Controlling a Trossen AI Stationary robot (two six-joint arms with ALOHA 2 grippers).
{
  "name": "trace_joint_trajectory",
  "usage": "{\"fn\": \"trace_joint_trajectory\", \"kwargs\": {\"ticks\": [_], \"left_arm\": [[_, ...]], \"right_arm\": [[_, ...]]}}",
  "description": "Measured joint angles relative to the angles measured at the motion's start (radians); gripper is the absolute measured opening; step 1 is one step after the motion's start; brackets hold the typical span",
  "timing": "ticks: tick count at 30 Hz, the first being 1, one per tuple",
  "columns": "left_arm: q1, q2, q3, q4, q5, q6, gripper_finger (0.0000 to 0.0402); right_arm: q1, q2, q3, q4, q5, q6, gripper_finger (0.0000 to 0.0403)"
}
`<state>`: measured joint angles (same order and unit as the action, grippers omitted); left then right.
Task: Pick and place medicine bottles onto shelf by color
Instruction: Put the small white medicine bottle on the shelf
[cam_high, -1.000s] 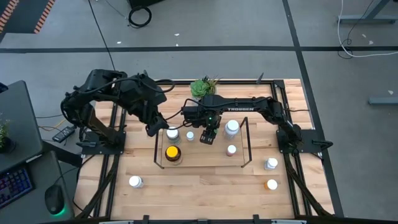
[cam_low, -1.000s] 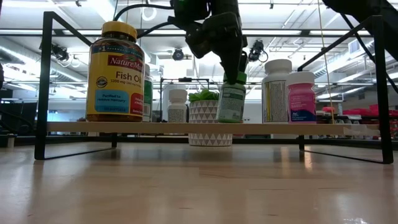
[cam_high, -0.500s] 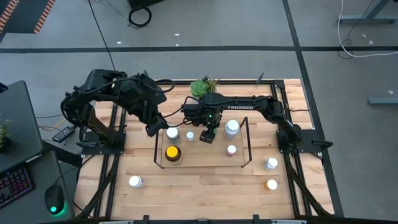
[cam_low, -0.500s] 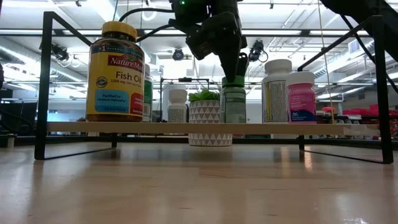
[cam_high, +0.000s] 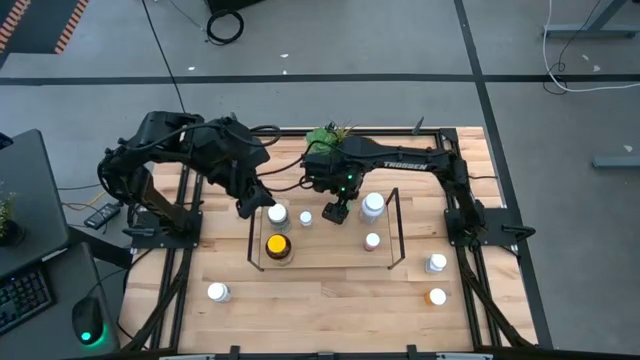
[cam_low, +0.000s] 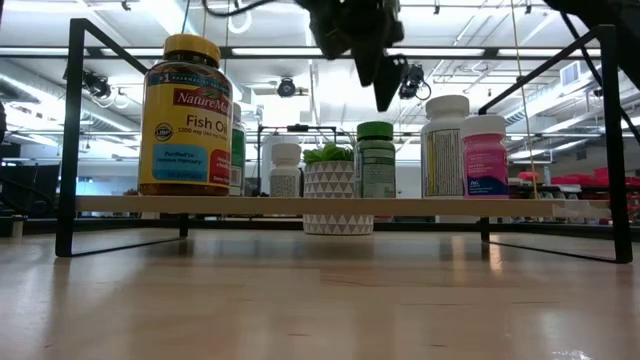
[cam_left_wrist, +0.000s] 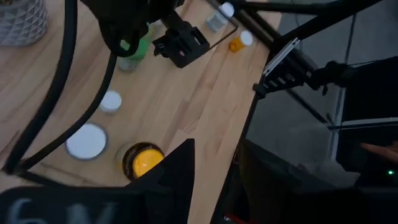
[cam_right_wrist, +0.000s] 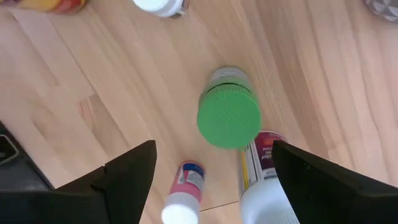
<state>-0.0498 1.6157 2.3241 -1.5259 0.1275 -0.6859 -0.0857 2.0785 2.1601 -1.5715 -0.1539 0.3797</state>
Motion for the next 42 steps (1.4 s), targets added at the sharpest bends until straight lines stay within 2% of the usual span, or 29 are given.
{"fn": "trace_joint_trajectory", "kwargs": {"ticks": [9,19,24,28,33,39,42], "left_arm": [[0.0,0.0,0.0,0.111,-0.001,-0.001,0.0135],[0.0,0.001,-0.001,0.257,-0.003,-0.001,0.0138],[0.0,0.001,-0.001,0.302,-0.003,0.0,0.0133],[0.0,0.001,-0.001,0.314,-0.003,0.001,0.0138],[0.0,0.001,-0.001,0.314,-0.003,0.001,0.0145],[0.0,0.001,-0.001,0.314,-0.003,0.001,0.0143],[0.0,0.001,-0.001,0.314,-0.003,0.001,0.0139]], "right_arm": [[0.025,-0.041,0.0,0.001,-0.03,0.077,0.0325],[0.117,-0.215,0.0,0.0,-0.017,0.35,0.0325],[0.182,-0.267,0.0,0.0,0.026,0.477,0.0315],[0.218,-0.294,0.0,0.0,0.083,0.561,0.0302],[0.223,-0.3,0.0,0.0,0.165,0.592,0.0287],[0.215,-0.306,-0.003,0.002,0.168,0.607,0.0282],[0.246,-0.344,-0.047,0.003,0.128,0.667,0.0282]]}}
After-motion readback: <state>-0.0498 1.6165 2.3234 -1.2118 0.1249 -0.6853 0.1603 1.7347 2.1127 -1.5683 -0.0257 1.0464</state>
